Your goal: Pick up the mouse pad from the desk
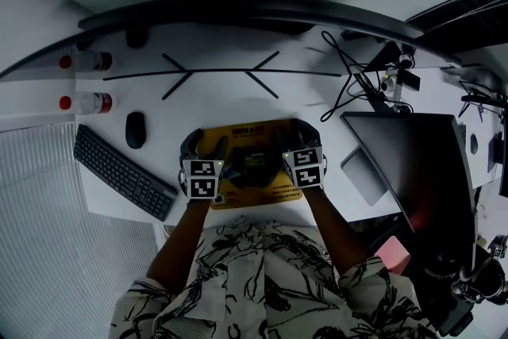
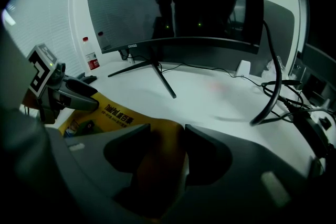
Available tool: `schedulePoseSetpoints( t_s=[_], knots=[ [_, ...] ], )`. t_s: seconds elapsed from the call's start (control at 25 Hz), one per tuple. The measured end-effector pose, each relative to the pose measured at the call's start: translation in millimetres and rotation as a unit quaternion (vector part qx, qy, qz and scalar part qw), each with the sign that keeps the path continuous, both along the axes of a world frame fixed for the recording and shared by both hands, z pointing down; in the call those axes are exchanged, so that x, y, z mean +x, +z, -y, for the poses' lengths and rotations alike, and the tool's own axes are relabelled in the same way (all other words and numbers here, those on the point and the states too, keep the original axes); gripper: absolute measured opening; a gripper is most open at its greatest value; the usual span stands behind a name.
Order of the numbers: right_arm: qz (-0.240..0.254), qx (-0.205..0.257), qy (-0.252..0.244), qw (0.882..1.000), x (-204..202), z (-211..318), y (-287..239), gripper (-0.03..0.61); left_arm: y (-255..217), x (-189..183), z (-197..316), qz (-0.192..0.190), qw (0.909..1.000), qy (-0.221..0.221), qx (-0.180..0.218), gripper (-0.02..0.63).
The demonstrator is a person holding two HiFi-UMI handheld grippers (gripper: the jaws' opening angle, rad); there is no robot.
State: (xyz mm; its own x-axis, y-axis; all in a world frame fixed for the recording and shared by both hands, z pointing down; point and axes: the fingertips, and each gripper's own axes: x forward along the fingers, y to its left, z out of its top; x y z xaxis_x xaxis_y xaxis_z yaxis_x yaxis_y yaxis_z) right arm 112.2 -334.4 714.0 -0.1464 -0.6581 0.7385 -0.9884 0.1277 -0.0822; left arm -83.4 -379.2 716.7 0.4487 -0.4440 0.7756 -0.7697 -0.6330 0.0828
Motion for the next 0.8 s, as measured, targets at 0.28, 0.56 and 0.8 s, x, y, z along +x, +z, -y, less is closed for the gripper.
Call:
schedulePoseSetpoints(
  t_s=[0.28,0.56,0.8],
  knots=[
    [-0.002,-0.002,-0.013,1.0,-9.7,-2.8,1.7,0.137,0.4,4.8,-4.8,-0.006,1.0,0.003,-0.003,0.247],
    [0.004,0.0,-0.026,1.0,-15.9,-3.1,0.1,0.096,-2.3,14.0,-13.1,-0.021,0.9995,0.018,-0.012,0.139],
    [0.006,0.007,-0.028,1.0,-18.7,-4.1,-5.5,0.084,-6.6,18.1,-18.5,-0.04,0.9988,0.026,-0.014,0.093]
  ],
)
